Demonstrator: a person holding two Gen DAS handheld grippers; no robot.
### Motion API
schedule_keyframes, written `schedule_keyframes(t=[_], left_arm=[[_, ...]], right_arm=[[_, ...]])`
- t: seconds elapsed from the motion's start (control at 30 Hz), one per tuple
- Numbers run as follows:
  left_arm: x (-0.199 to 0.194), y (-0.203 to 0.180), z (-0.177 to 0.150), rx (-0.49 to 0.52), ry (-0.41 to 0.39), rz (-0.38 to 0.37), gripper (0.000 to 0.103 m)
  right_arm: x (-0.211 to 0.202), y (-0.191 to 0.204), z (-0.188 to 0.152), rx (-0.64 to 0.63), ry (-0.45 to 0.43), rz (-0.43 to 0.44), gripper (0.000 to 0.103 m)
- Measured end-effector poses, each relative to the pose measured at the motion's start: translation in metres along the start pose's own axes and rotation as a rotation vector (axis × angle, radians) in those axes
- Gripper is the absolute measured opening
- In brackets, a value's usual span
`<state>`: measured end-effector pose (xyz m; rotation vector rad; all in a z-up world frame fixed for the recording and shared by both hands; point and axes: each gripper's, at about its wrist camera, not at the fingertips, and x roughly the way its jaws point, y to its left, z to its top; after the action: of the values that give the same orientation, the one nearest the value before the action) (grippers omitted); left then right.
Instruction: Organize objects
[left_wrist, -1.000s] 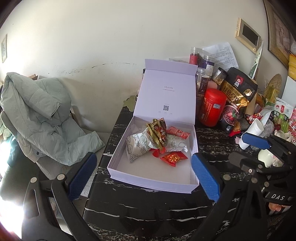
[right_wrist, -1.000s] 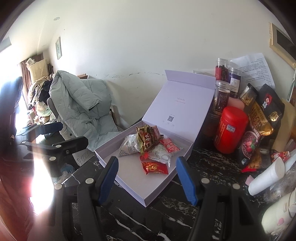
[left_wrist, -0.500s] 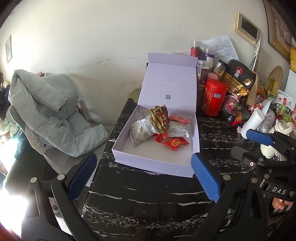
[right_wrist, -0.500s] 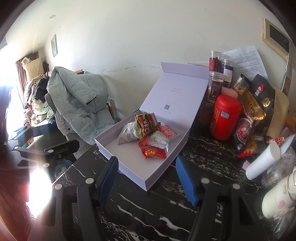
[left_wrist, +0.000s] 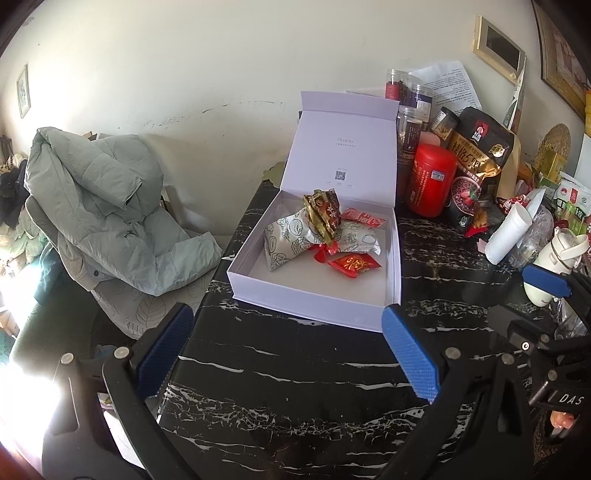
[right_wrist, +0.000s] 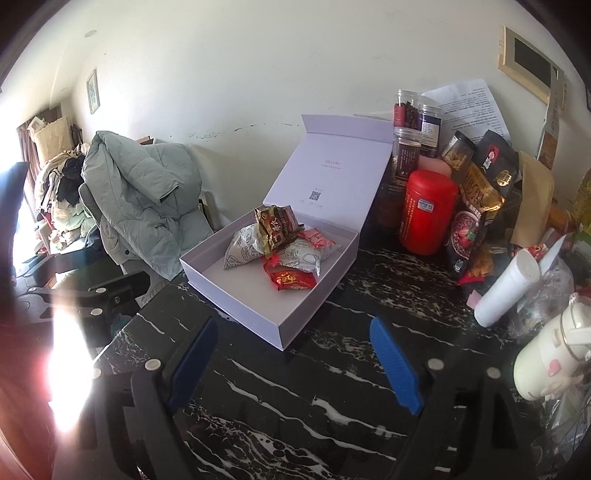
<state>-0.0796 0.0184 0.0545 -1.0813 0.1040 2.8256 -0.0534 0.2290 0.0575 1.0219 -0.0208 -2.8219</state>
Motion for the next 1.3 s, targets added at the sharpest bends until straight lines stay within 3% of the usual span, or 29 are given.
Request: schedule_keyframes(t=[0.1, 0.2, 0.53, 1.3], left_arm=[[0.000, 0.001, -0.004, -0.006, 0.011, 0.007, 0.102], [0.002, 0.001, -0.010, -0.003, 0.030, 0.028, 0.102], [0.009, -0.002, -0.022, 0.003, 0.062, -0.001, 0.102], [0.014, -0.004, -0.026, 0.009, 0.077, -0.004, 0.102]], right_arm=[[0.000, -0.001, -0.005, 0.005, 0.008, -0.025, 0.095], [0.002, -0.001, -0.010, -0.004, 0.017, -0.034, 0.095], [0.010, 0.003, -0.014, -0.016, 0.036, -0.023, 0.095], [0.019, 0.003, -0.014, -0.011, 0.054, -0.009, 0.095]])
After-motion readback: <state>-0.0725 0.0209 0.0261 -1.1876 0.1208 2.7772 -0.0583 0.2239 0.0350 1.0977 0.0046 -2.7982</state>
